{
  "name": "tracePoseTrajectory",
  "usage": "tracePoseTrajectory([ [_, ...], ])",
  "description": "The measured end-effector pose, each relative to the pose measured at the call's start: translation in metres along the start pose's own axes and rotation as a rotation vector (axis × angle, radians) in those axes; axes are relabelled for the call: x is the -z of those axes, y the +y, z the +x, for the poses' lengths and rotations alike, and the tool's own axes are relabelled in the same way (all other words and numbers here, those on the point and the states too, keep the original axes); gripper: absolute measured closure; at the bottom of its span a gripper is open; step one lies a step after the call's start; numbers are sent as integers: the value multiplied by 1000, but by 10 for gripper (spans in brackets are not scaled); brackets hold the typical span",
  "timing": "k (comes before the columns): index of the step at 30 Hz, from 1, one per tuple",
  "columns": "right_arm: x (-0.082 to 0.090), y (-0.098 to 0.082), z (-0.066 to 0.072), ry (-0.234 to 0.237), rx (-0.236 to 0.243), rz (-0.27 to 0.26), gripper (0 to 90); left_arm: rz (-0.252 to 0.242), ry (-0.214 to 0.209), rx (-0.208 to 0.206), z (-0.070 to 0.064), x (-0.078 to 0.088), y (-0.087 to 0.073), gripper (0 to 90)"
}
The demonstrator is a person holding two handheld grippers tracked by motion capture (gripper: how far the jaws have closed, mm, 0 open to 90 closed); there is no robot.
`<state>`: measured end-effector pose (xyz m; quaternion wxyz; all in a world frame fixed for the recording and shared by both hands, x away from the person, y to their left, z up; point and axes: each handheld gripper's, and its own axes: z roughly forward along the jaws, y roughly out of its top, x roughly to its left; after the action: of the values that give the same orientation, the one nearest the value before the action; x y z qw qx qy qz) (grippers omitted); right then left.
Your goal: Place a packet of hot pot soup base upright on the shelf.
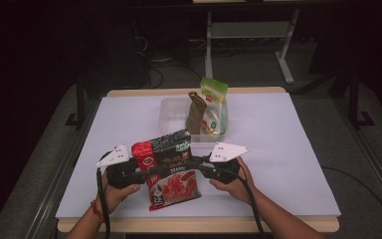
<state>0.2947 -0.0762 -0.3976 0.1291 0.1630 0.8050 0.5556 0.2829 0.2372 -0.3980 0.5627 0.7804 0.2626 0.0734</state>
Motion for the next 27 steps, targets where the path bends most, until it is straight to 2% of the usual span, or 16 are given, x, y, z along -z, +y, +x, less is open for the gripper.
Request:
tracePoseTrajectory([
  [7, 3, 1, 1, -6, 12, 8, 748, -15, -8, -5, -4, 2, -1, 710],
  [11, 9, 3, 0, 3, 9, 7, 645, -21, -7, 2, -6, 3, -1, 716],
  [13, 13, 4, -1, -5, 10, 11, 561, -22, -1, 3, -7, 3, -1, 718],
  [18, 24, 4, -5, -29, 16, 61, 420, -36, -5, 1, -10, 4, 0, 723],
  [21, 32, 3, -8, -52, 21, 80, 383, -40, -8, -3, -11, 4, 1, 726],
  [24, 36, 0, -14, -71, -2, 97, 359, -44, -11, -2, -11, 4, 1, 729],
  [27, 40, -2, -18, -94, 14, 129, 345, -50, -8, 2, -11, 4, 2, 731],
])
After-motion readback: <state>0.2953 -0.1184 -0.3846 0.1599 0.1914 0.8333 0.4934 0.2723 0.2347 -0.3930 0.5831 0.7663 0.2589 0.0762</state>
